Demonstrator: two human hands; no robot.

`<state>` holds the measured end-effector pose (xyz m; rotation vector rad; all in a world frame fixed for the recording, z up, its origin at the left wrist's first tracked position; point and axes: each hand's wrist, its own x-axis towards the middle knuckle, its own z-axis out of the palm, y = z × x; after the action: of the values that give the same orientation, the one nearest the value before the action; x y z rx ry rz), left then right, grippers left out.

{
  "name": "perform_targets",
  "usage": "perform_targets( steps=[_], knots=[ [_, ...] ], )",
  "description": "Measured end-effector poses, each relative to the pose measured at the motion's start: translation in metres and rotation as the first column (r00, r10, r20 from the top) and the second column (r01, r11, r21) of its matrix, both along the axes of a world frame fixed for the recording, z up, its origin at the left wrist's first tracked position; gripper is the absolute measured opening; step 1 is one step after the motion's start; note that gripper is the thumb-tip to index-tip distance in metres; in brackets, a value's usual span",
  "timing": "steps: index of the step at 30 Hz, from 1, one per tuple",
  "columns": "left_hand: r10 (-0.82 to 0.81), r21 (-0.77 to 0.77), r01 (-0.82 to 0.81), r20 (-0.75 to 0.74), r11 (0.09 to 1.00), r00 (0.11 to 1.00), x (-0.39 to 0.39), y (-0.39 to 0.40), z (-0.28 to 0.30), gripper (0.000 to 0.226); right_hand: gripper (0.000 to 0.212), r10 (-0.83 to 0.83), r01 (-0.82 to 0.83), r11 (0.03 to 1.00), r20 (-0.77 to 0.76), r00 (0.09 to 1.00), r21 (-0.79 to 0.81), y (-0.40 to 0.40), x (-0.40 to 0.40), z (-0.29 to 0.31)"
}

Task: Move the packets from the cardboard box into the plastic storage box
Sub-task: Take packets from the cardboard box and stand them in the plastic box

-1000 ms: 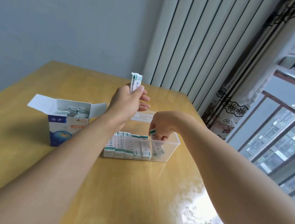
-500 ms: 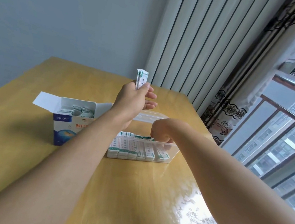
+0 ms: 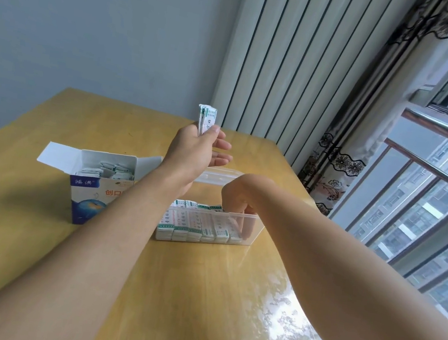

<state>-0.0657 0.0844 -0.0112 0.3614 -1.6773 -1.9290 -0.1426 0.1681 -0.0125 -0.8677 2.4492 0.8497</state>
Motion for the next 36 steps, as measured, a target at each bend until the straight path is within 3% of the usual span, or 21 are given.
perform_targets(
  steps=[4, 11, 14, 17, 20, 22, 24, 26, 30, 36],
  knots=[
    [-0.004, 0.004, 0.004, 0.004, 1.0, 1.0, 0.0, 0.0, 0.0, 0.026, 0.01, -0.025, 0.026, 0.999, 0.048, 0.999, -0.026, 0.001, 0.0, -0.001],
    [-0.012, -0.004, 0.012, 0.021, 1.0, 1.0, 0.001, 0.0, 0.0, 0.025, 0.024, -0.131, 0.14, 0.982, 0.071, 0.989, -0.128, 0.003, 0.009, 0.007],
    [-0.03, -0.003, 0.03, 0.038, 1.0, 0.999, 0.003, -0.003, 0.0, 0.023, 0.03, -0.199, 0.225, 0.947, 0.132, 0.971, -0.229, 0.003, 0.007, 0.022],
    [-0.063, -0.028, 0.066, 0.089, 0.997, 0.994, 0.006, -0.009, -0.001, 0.021, 0.023, -0.18, 0.222, 0.882, 0.137, 0.974, -0.416, 0.012, 0.004, 0.054],
    [-0.089, -0.08, 0.102, 0.156, 0.992, 0.984, 0.007, -0.014, -0.002, 0.017, 0.018, -0.17, 0.169, 0.7, 0.068, 0.983, -0.693, 0.035, 0.004, 0.082],
    [-0.118, -0.114, 0.143, 0.198, 0.983, 0.973, 0.007, -0.014, -0.002, 0.017, 0.02, -0.159, 0.073, 0.446, 0.001, 0.987, -0.892, 0.05, 0.004, 0.081],
    [-0.154, -0.154, 0.194, 0.236, 0.969, 0.959, 0.007, -0.011, -0.002, 0.022, 0.028, -0.076, 0.034, 0.175, 0.021, 0.997, -0.984, 0.055, 0.008, 0.068],
    [-0.194, -0.189, 0.245, 0.256, 0.951, 0.947, 0.009, -0.008, -0.002, 0.028, 0.037, 0.05, 0.034, 0.049, 0.036, 0.998, -0.998, 0.054, 0.01, 0.051],
    [-0.207, -0.209, 0.262, 0.252, 0.942, 0.945, 0.01, -0.006, -0.002, 0.024, 0.042, 0.185, 0.012, 0.048, 0.02, 0.983, -0.999, 0.049, 0.012, 0.036],
    [-0.201, -0.18, 0.256, 0.274, 0.95, 0.94, 0.007, -0.007, -0.004, 0.019, 0.035, 0.188, -0.069, 0.13, -0.043, 0.981, -0.989, 0.042, 0.008, 0.033]
  ],
)
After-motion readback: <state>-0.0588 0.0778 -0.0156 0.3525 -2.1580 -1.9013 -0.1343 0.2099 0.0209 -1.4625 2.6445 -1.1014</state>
